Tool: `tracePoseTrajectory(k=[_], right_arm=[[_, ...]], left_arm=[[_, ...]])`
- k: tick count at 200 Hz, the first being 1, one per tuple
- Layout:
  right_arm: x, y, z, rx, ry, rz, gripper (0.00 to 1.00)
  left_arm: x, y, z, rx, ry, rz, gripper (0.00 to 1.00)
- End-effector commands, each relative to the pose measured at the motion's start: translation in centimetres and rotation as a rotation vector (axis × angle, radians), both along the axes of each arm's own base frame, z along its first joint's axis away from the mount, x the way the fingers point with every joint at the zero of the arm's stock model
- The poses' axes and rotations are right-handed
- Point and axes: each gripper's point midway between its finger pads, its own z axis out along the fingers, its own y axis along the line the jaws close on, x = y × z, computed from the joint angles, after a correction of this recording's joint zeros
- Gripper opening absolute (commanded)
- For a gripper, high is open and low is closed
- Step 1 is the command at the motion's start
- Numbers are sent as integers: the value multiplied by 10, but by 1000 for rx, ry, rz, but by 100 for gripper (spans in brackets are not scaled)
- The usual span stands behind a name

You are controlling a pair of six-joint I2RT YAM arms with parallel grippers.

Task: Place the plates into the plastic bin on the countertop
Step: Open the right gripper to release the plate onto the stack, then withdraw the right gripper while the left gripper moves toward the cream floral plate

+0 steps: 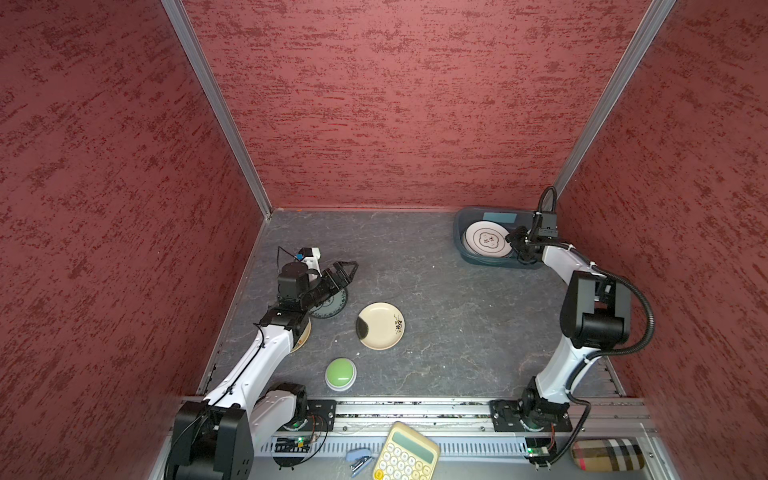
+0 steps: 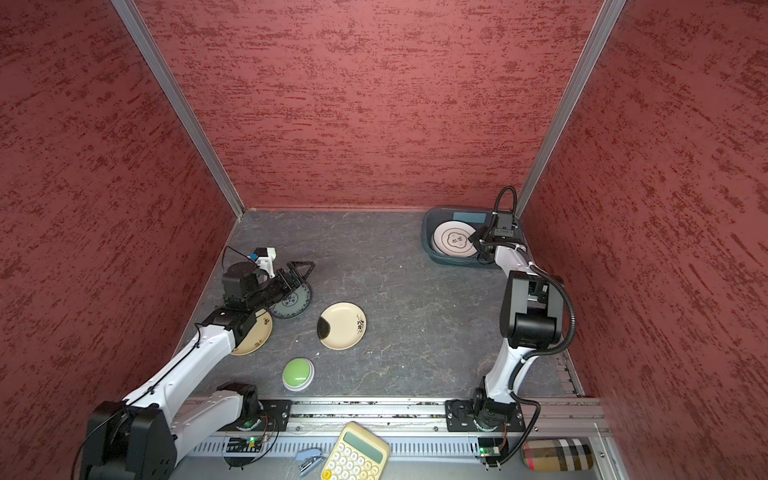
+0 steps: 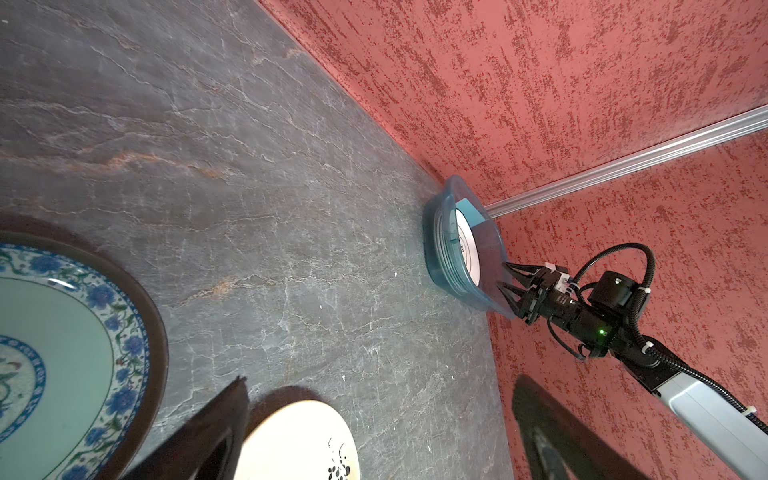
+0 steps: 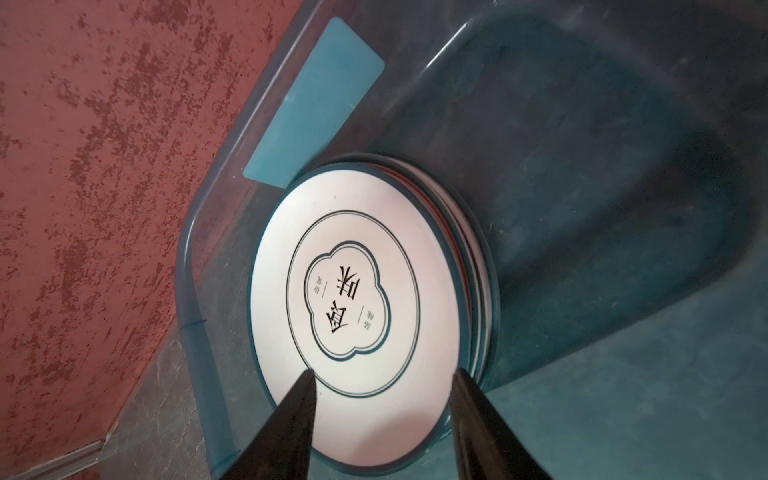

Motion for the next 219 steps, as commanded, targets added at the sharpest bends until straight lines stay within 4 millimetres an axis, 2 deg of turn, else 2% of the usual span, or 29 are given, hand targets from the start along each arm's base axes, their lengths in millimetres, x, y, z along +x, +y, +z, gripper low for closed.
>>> tracePoseTrajectory(k=[1, 40, 73, 107, 111, 115, 125, 150, 183, 219], right_arm=[[-1, -16, 31, -74, -44, -42, 60], [-6, -13, 48, -72, -88, -38, 60], [-23, -1, 69, -37, -179, -18, 60], [-53, 25, 97, 16, -276, 74, 63], [-56, 27, 94, 21, -271, 85, 63], [-63, 30, 105, 18, -295, 96, 63], [-75, 36, 111, 27, -319, 121, 65], [-105, 67, 133, 122, -456, 226, 68], [-139, 102, 130, 255, -501, 361, 69], [-167, 135, 121, 296, -511, 505, 70]], left_arm=[[0, 2, 2, 16, -11, -3, 99], [1, 3, -2, 23, 1, 3, 99], [2, 7, -7, 48, 31, 21, 99], [6, 10, -12, 60, 46, 42, 99], [6, 10, -13, 60, 49, 44, 100], [6, 10, -13, 60, 50, 45, 99], [7, 10, -17, 59, 62, 47, 99], [4, 8, -22, 41, 82, 48, 99], [-9, 12, -35, 51, 141, 71, 99], [-29, 13, -37, 61, 180, 71, 99]])
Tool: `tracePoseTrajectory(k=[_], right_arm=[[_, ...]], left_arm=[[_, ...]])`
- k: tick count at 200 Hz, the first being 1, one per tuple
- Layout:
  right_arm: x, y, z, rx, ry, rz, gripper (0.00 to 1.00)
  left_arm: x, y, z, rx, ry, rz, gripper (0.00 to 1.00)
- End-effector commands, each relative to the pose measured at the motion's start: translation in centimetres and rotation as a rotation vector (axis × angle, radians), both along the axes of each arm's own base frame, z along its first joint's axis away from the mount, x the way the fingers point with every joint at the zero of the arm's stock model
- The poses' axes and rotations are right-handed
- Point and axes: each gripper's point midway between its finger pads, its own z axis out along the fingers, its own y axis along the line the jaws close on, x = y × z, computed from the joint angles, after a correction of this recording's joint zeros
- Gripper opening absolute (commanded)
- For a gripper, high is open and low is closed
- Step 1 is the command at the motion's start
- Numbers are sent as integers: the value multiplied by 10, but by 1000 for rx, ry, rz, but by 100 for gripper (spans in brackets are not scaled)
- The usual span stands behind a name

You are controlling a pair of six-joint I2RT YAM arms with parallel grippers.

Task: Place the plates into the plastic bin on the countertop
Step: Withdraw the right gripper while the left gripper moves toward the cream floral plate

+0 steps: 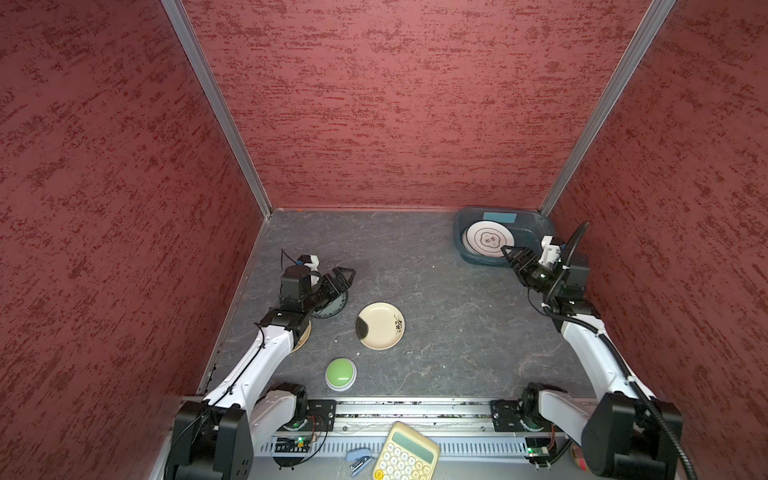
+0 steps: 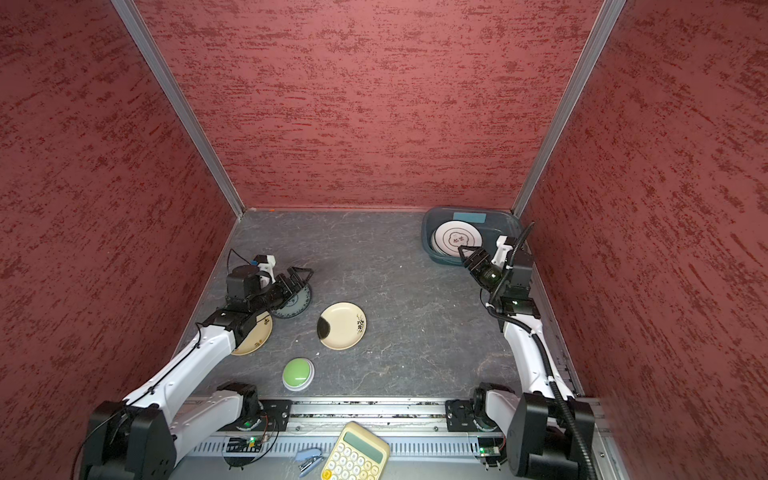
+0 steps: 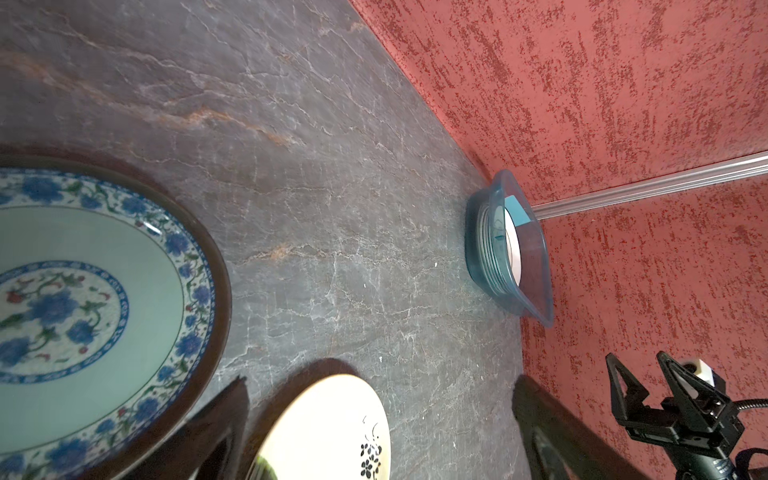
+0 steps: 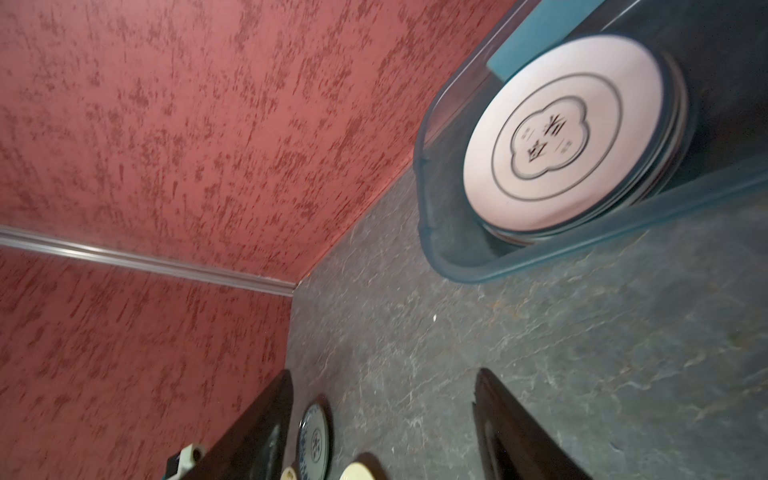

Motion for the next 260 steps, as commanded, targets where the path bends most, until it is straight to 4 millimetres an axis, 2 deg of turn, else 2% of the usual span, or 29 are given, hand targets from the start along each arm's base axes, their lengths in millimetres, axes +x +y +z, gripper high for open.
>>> tracePoseTrajectory(k=[1, 43, 77, 119, 157, 204, 225, 260], right_arm=[[-17, 30, 16, 29, -86, 150, 70], [-36, 52, -9, -11, -107, 213, 72], [-48, 74, -9, 23, -161, 283, 73], [-48, 85, -14, -19, -187, 303, 78], [-54, 100, -19, 13, -213, 379, 78], [-53, 106, -31, 17, -187, 402, 79], [-51, 108, -35, 17, -175, 402, 91], [-45, 110, -43, 33, -146, 405, 99]], left_arm=[[-16, 3, -8, 17, 54, 9, 99], [-38, 2, -22, 22, 151, -11, 99], [-49, -4, -40, -30, 225, -29, 99], [-57, -5, -62, -44, 291, -29, 100], [-62, -13, -77, -96, 327, -46, 99], [-68, -19, -91, -117, 354, -52, 97], [-68, -22, -94, -115, 352, -61, 93], [-68, -29, -101, -114, 363, -74, 88]])
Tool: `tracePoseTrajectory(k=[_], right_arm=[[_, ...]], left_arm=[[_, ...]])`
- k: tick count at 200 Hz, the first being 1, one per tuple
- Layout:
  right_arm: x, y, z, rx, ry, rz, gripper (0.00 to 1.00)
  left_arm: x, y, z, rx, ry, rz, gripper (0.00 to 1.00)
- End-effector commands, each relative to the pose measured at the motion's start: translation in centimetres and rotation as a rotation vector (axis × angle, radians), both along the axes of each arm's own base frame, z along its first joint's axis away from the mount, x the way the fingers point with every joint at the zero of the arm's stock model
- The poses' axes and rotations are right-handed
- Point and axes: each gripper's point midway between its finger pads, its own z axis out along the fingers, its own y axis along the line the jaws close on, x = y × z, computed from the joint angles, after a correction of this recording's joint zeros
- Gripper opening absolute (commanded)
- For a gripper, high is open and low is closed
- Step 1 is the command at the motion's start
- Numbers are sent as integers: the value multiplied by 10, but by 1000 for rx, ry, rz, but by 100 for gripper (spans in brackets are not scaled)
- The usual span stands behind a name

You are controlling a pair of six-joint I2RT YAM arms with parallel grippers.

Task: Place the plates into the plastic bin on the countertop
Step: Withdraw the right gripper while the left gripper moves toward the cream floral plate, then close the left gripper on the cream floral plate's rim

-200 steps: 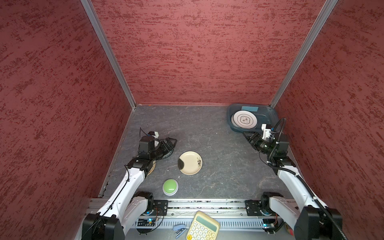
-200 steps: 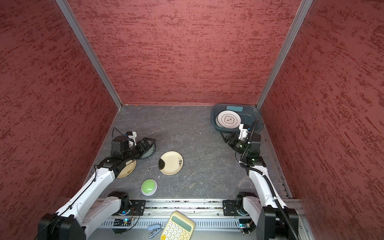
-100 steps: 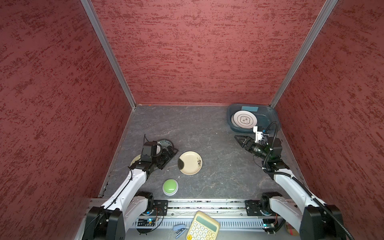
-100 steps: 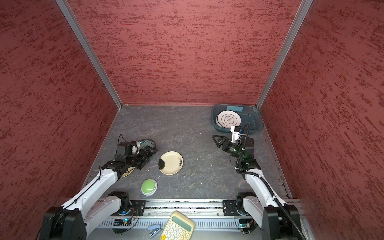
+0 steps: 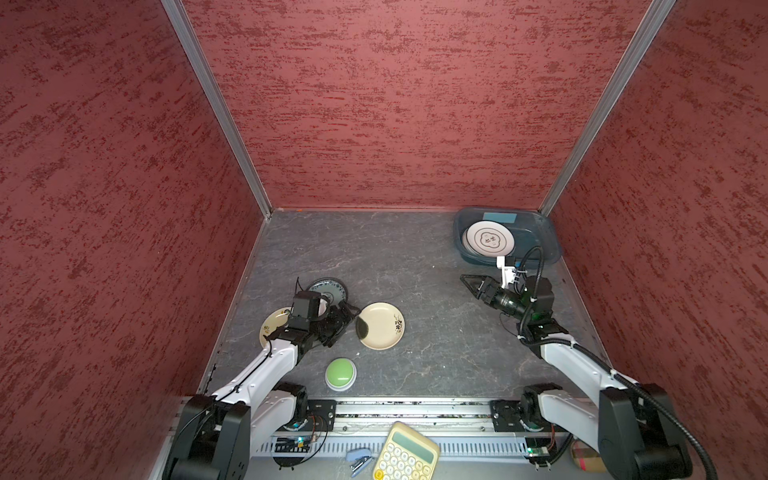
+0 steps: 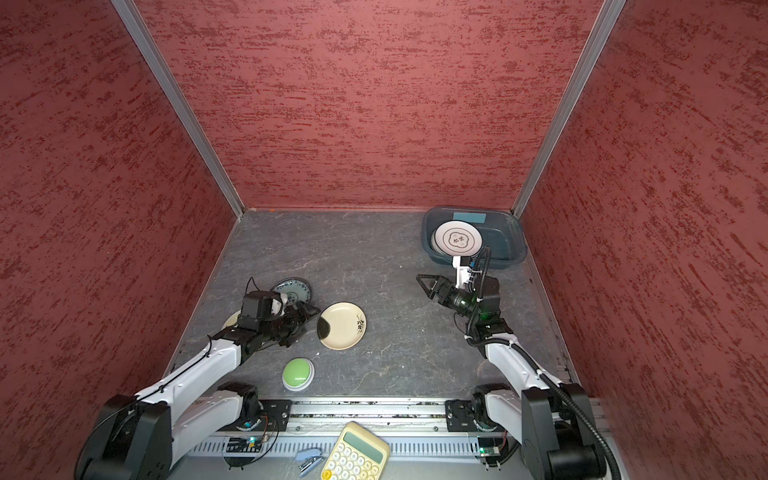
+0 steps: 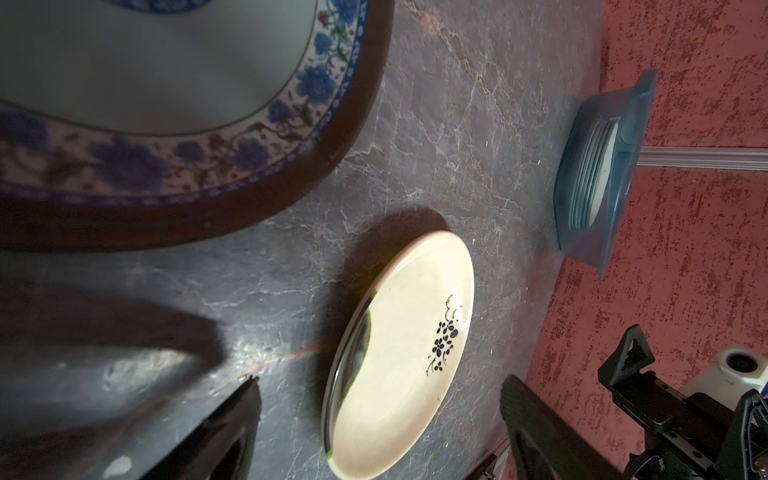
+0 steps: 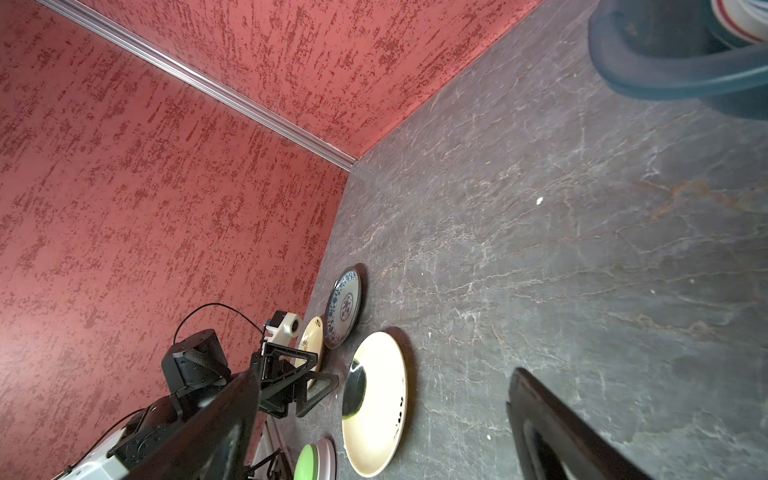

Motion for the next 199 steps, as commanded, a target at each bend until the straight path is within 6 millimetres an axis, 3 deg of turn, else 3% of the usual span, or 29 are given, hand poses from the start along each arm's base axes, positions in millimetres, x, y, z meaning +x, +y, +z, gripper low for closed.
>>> tracePoseTrajectory(k=[1, 54, 110, 199], right_arm=[[4, 5, 9, 15, -40, 20, 99], [8, 11, 7, 39, -22, 27, 99], [11, 12, 10, 35, -16, 22, 99], [11, 11, 3, 23, 3, 13, 99]], left_arm=[[5, -6, 1, -14, -26, -10, 88], [3, -17, -15, -22, 11, -39, 81], [5, -19, -22, -34, 18, -39, 58], [-1, -25, -41, -27, 55, -59, 41]])
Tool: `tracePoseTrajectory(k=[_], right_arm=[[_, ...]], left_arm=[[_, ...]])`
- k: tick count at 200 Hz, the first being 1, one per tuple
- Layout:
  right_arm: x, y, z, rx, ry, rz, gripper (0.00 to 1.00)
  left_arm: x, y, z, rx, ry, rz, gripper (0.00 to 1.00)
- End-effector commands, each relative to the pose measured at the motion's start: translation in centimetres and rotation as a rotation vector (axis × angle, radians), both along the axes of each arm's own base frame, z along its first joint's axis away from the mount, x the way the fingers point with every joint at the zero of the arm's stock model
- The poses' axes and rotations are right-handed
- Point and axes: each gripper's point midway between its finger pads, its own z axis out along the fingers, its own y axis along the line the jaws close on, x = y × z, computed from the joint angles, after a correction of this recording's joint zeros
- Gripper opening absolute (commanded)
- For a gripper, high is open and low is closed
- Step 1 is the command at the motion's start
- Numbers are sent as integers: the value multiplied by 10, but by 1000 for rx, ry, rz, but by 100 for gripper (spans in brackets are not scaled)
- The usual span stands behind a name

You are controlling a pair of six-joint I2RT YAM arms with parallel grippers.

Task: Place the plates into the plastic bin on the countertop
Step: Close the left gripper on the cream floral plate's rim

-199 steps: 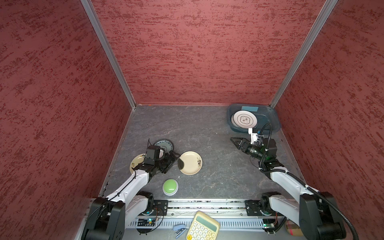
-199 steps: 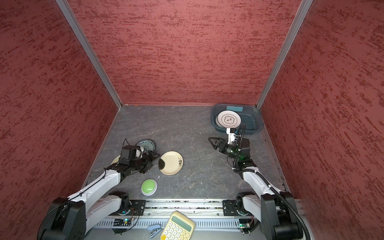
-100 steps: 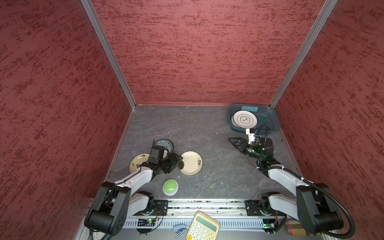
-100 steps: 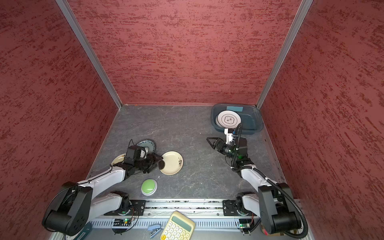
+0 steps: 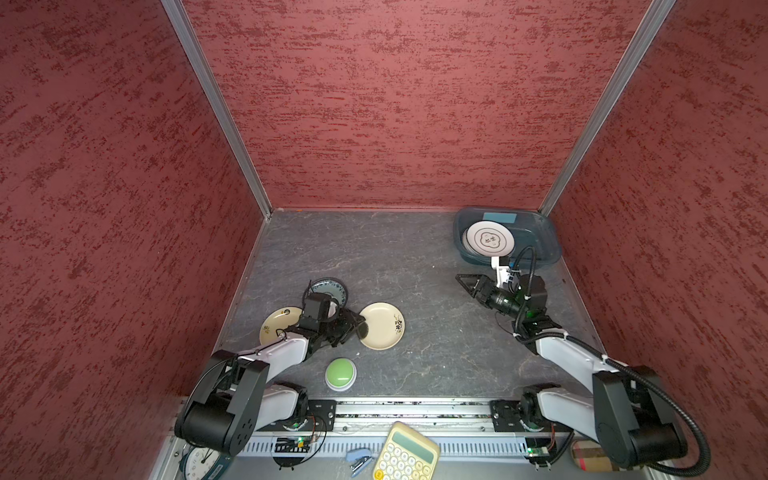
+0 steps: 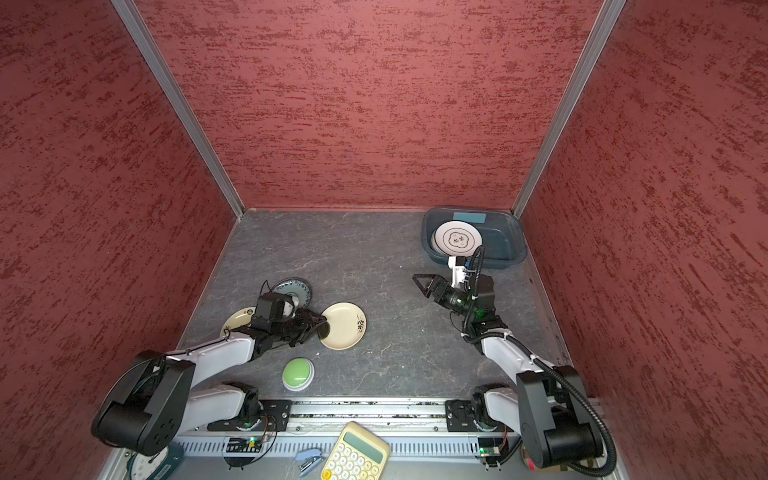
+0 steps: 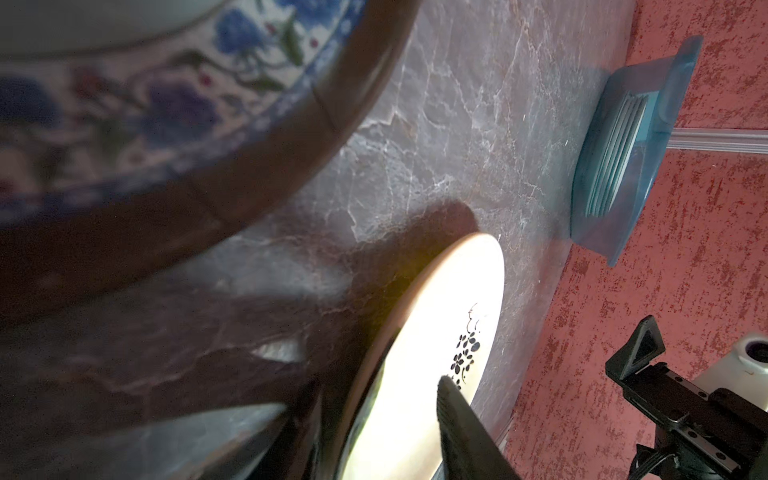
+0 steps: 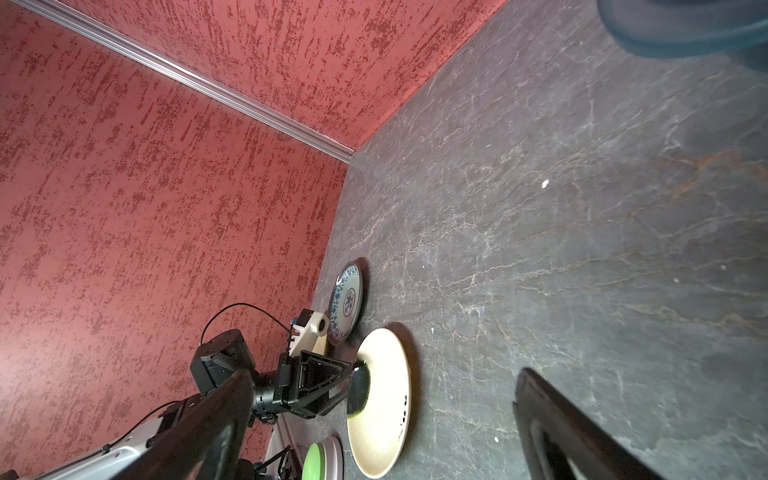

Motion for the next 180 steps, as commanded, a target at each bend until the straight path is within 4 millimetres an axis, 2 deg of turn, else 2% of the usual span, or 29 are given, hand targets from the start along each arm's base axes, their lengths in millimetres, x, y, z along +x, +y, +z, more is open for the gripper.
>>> tracePoseTrajectory(k=[1, 33, 51, 74, 98, 111, 122, 155, 180], right_arm=[[6, 3, 12, 0, -37, -1, 99], [7, 3, 11, -3, -34, 0, 99], [8, 3, 9, -5, -30, 0, 99], [9, 3, 7, -5, -24, -2, 99], [8, 3, 5, -5, -14, -4, 99], [7, 2, 4, -5, -11, -4, 99], [6, 2, 4, -5, -12, -4, 99], [5, 1, 5, -6, -10, -11, 99], [5, 1, 2, -17, 1, -11, 99]], left_arm=[[-5, -2, -10, 16, 12, -21, 41], [-7, -6, -18, 43, 27, -52, 25], [-4, -10, -15, 34, 23, -66, 17], [0, -15, -11, 33, 16, -86, 16], [5, -19, -4, 18, 16, -99, 9], [10, -23, 3, 2, 9, -111, 8], [13, -26, 9, -7, 4, -118, 0], [27, -30, 29, -9, -38, -122, 0], [45, -34, 58, -28, -113, -109, 0]])
